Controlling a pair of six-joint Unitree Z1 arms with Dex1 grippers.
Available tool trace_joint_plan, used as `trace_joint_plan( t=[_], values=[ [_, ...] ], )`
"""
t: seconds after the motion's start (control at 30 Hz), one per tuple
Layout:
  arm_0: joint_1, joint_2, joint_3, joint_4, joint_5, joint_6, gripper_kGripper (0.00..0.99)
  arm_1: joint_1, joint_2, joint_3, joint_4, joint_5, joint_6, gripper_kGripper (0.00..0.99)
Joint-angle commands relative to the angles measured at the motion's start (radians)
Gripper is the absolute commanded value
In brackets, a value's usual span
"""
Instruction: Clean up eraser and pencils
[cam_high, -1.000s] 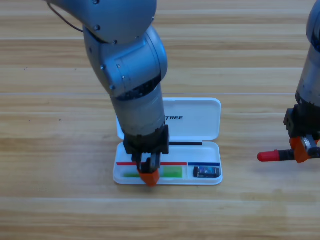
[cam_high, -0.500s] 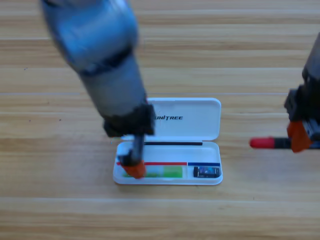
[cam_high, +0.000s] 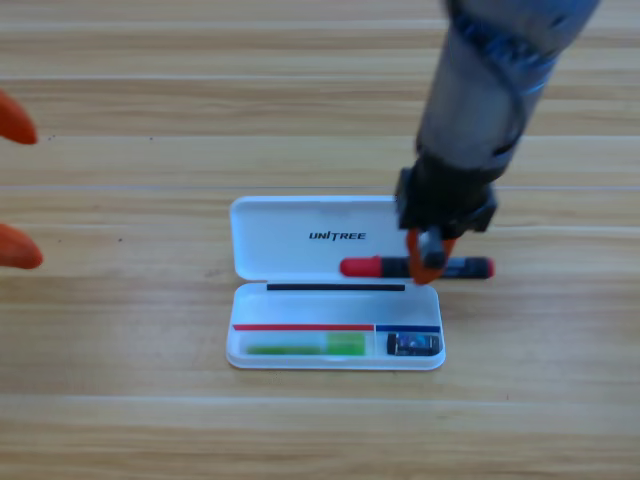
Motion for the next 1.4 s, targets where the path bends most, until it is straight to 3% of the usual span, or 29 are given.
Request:
trace_joint_plan(
  t=[0.03,0.33,0.67,0.7,0.8,0.83,1.0,1.1,1.4],
  values=[
    [0.139,-0.132,0.165,-0.133,-0.035,-0.021,0.99,0.045,0.177,-0.089,0.017,-0.023,0.003,0.0],
    [0.175,-0.195,0.323,-0.228,-0.064,-0.032,0.99,0.052,0.266,-0.2,0.017,-0.037,0.012,0.0],
    [0.175,-0.206,0.349,-0.246,-0.066,-0.032,0.99,0.052,0.295,-0.23,0.017,-0.05,0.019,0.0],
    [0.175,-0.206,0.351,-0.246,-0.066,-0.03,0.99,0.052,0.294,-0.23,0.017,-0.05,0.022,0.035],
    [0.175,-0.206,0.356,-0.248,-0.066,-0.03,0.99,0.052,0.287,-0.229,0.033,-0.048,0.028,0.755],
    [0.175,-0.204,0.357,-0.249,-0.066,-0.03,0.99,0.052,0.283,-0.229,0.04,-0.045,0.031,0.874],
    [0.175,-0.204,0.359,-0.251,-0.064,-0.028,0.99,0.057,0.228,-0.195,0.072,-0.01,0.029,0.907],
    [0.175,-0.203,0.359,-0.251,-0.064,-0.028,0.99,0.066,0.126,-0.143,0.105,0.079,0.029,0.907],
    [0.217,-0.174,0.336,-0.321,-0.064,-0.028,0.99,0.103,-0.481,0.187,0.117,0.366,0.048,0.907]
  ],
)
